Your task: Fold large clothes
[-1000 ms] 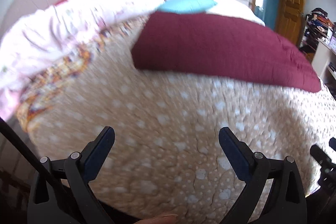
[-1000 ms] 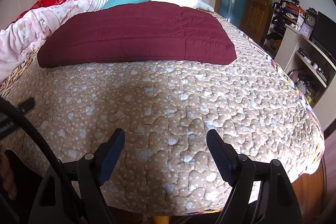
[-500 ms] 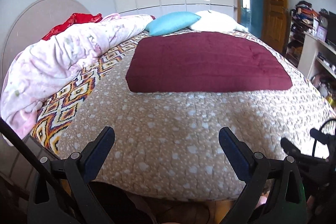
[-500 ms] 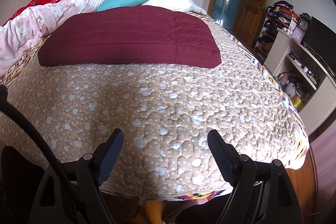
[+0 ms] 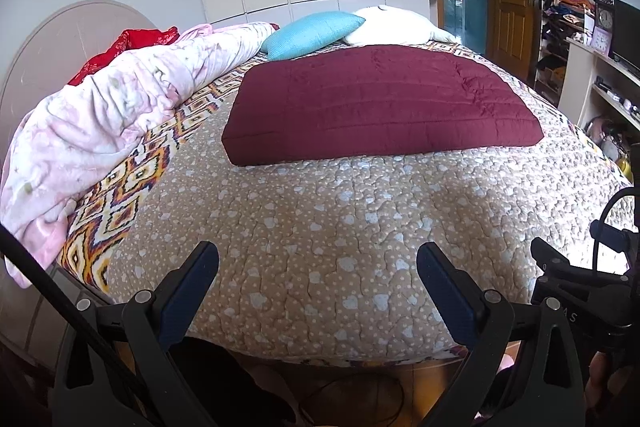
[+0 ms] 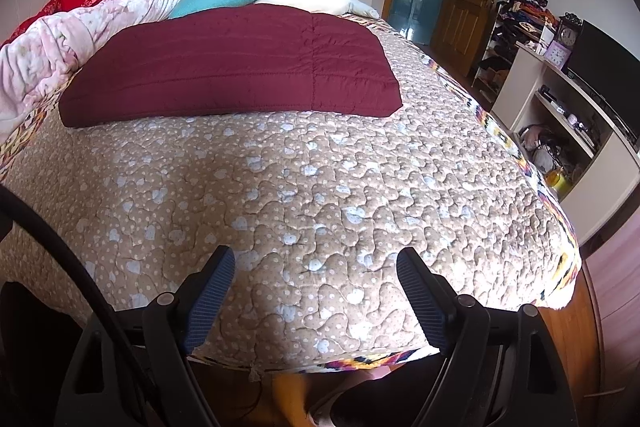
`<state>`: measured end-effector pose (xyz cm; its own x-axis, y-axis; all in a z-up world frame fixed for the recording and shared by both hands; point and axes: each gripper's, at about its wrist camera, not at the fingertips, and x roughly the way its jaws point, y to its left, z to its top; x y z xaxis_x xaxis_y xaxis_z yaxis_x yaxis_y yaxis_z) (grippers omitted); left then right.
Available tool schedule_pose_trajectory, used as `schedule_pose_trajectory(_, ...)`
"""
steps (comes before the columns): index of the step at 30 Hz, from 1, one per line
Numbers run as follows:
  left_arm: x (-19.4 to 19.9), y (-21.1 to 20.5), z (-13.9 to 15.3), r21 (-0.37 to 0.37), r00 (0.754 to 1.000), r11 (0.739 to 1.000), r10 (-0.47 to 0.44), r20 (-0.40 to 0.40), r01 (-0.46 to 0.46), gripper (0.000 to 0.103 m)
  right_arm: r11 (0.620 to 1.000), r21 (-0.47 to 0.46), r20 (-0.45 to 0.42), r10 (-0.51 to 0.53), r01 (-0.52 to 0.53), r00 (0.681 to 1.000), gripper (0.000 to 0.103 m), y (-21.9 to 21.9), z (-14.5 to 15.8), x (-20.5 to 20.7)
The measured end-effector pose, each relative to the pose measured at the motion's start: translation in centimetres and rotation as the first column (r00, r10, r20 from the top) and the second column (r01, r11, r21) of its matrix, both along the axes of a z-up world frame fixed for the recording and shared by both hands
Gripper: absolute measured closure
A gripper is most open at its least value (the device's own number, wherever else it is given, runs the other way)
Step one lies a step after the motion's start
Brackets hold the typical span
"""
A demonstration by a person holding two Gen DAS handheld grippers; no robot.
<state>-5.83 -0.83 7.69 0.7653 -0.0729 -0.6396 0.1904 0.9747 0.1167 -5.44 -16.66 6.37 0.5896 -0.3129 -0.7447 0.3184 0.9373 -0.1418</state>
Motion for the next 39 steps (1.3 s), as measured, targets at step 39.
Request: schedule_pose_trajectory(39, 1.0, 0.9, -1.9, 0.006, 0.994, 1.0, 0.028, -0.103, -0.028, 0.004, 1.0, -0.002, -0.067, 0.03, -0.03, 0.997, 0.015, 0.9, -2.0, 0.4)
